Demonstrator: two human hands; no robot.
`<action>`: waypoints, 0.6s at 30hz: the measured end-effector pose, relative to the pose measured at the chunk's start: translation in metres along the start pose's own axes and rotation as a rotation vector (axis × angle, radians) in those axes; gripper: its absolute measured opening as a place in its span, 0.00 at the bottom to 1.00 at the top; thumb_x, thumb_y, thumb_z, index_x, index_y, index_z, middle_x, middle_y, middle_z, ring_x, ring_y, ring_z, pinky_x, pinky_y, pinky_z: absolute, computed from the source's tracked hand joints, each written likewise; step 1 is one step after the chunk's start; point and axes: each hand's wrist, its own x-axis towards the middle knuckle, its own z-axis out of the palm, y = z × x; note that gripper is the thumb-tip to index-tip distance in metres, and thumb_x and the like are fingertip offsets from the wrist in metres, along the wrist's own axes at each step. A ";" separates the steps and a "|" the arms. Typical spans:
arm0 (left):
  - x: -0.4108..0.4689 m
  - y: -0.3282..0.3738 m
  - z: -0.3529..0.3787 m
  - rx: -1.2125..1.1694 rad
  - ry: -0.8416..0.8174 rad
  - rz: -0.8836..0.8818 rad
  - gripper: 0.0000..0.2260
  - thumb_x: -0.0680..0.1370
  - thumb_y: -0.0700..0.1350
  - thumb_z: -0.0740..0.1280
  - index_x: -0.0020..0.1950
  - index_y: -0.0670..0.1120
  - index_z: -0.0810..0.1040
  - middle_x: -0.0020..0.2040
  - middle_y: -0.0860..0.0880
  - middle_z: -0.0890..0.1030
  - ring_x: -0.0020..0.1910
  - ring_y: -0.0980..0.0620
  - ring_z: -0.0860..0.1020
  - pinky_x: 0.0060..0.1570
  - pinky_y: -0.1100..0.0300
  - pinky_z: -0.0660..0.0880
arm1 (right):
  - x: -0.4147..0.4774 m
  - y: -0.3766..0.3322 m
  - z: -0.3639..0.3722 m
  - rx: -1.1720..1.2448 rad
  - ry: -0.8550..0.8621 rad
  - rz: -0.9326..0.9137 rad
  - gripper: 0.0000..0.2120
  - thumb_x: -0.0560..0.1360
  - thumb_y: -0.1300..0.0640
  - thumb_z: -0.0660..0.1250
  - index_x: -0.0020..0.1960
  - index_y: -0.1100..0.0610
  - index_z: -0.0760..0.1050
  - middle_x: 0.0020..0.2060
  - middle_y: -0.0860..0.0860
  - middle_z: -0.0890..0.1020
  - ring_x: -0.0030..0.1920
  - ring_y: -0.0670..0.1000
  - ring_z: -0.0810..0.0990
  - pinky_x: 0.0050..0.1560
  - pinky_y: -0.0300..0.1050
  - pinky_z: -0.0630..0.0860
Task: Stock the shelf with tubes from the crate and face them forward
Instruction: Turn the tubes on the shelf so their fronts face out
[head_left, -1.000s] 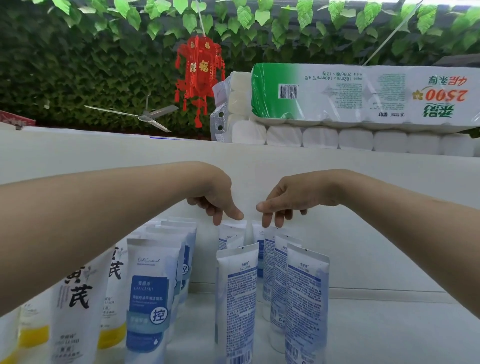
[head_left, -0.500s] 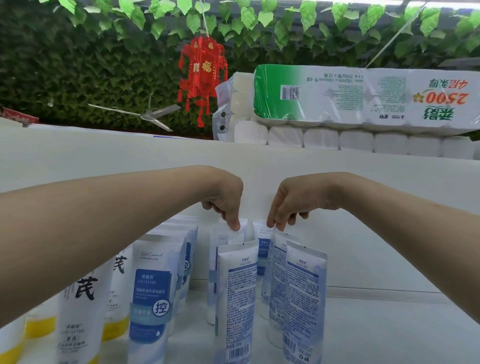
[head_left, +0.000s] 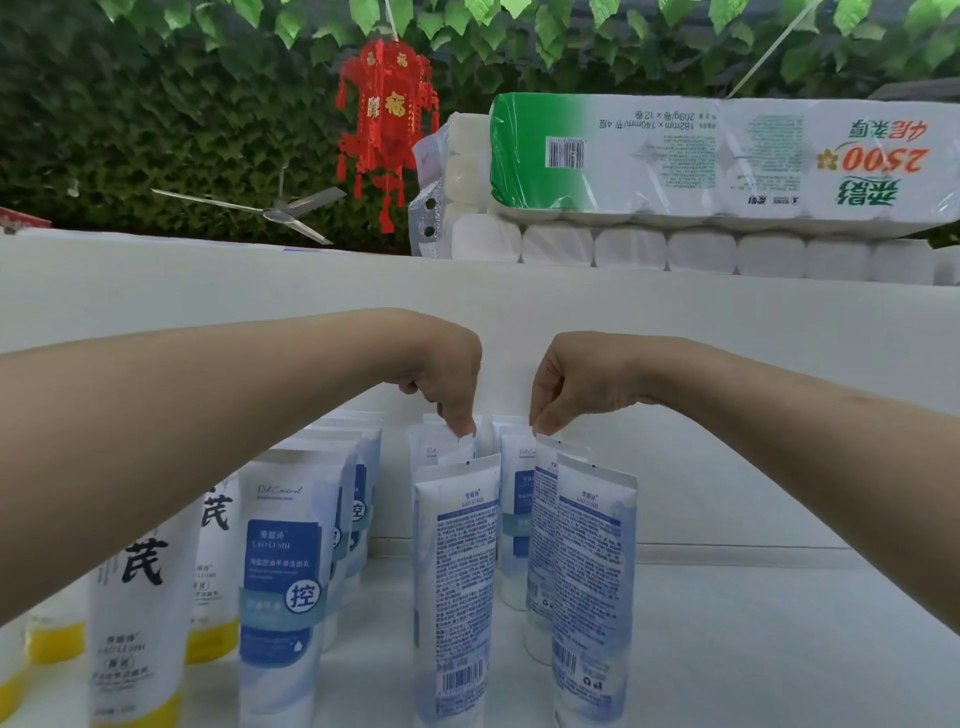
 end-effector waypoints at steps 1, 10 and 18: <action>0.000 0.001 0.000 -0.001 -0.001 0.006 0.14 0.73 0.47 0.75 0.53 0.39 0.82 0.53 0.44 0.83 0.56 0.43 0.79 0.57 0.51 0.75 | 0.000 0.000 0.000 0.003 -0.007 0.003 0.03 0.70 0.54 0.77 0.44 0.51 0.86 0.42 0.44 0.86 0.49 0.46 0.82 0.57 0.46 0.78; -0.003 0.007 0.003 -0.022 0.037 0.047 0.14 0.72 0.48 0.76 0.51 0.40 0.82 0.52 0.45 0.83 0.55 0.44 0.79 0.60 0.48 0.76 | 0.002 0.002 0.003 0.028 -0.002 -0.013 0.03 0.70 0.55 0.77 0.44 0.50 0.86 0.41 0.44 0.86 0.49 0.46 0.82 0.56 0.45 0.78; -0.006 0.000 0.001 -0.027 -0.066 0.013 0.09 0.71 0.50 0.76 0.42 0.47 0.81 0.43 0.50 0.81 0.55 0.45 0.78 0.52 0.51 0.76 | 0.002 0.003 0.002 0.040 -0.012 -0.003 0.03 0.70 0.55 0.77 0.44 0.51 0.86 0.41 0.45 0.86 0.49 0.47 0.82 0.55 0.44 0.77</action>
